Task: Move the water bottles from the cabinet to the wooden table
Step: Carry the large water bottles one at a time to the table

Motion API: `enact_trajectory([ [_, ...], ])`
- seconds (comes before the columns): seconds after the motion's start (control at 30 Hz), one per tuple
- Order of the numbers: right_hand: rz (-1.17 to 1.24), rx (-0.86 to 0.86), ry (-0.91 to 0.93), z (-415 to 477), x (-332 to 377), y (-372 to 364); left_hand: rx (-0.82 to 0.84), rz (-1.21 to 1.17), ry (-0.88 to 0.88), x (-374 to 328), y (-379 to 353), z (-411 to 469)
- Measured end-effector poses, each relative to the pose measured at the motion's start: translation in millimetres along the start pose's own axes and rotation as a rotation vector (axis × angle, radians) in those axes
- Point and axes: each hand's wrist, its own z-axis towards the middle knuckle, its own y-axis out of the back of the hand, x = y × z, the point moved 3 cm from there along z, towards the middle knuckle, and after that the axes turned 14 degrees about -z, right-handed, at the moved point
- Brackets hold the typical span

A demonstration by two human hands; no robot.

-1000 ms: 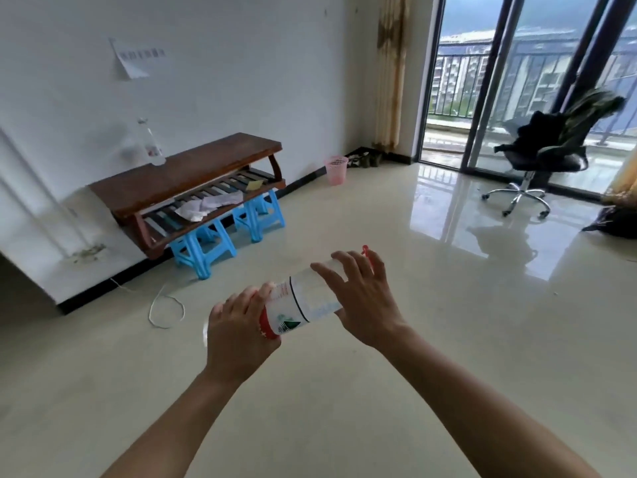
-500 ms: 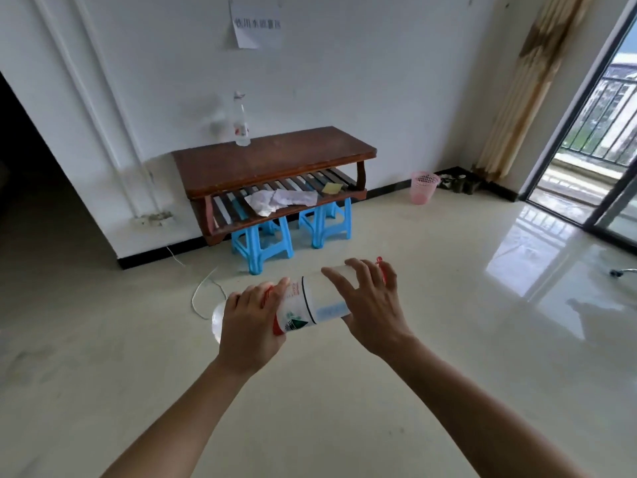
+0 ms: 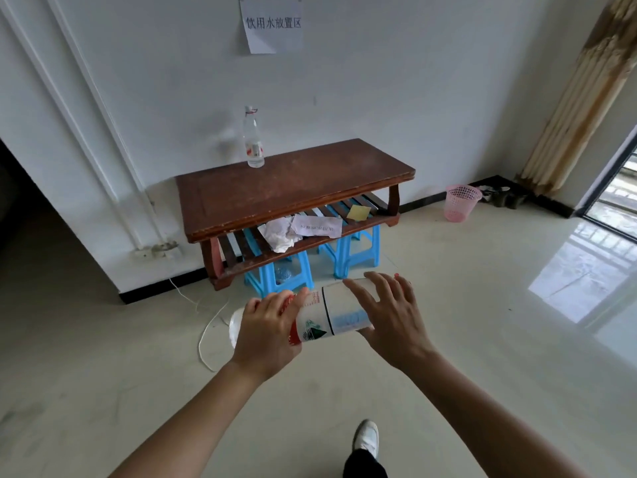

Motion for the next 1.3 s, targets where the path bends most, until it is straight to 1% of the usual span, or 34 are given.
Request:
enact_trajectory([
  [0.1,0.04,0.004,0.008,71,-29,-43,0.061,0.029,0.02,38,-16,71],
  [0.17,0.058,0.01,0.027,121,-46,-66,0.065,0.058,0.031,61,-18,117],
  [0.3,0.106,-0.003,0.066,229,-72,-87,0.051,0.087,0.076,105,-7,207],
  [0.4,0.126,-0.043,0.095,310,-87,-98,-0.01,0.108,0.104,143,4,266],
  [0.53,0.132,-0.026,0.158,391,-88,-122,-0.019,0.139,0.149,195,6,320],
  [0.67,0.121,-0.048,0.183,472,-87,-161,-0.039,0.128,0.182,259,-11,371],
  [0.73,0.106,-0.021,0.201,512,-80,-182,-0.041,0.117,0.207,295,-22,397],
  [0.93,0.033,0.019,0.222,655,-68,-223,-0.08,0.042,0.203,413,-28,489],
  [1.03,0.035,-0.017,0.195,718,-69,-230,-0.07,0.011,0.187,460,-23,540],
  [1.17,0.07,-0.011,0.143,779,-76,-251,-0.052,-0.023,0.158,512,-30,598],
  [1.3,0.017,0.071,0.146,815,-81,-281,-0.008,-0.06,0.136,545,-55,634],
])
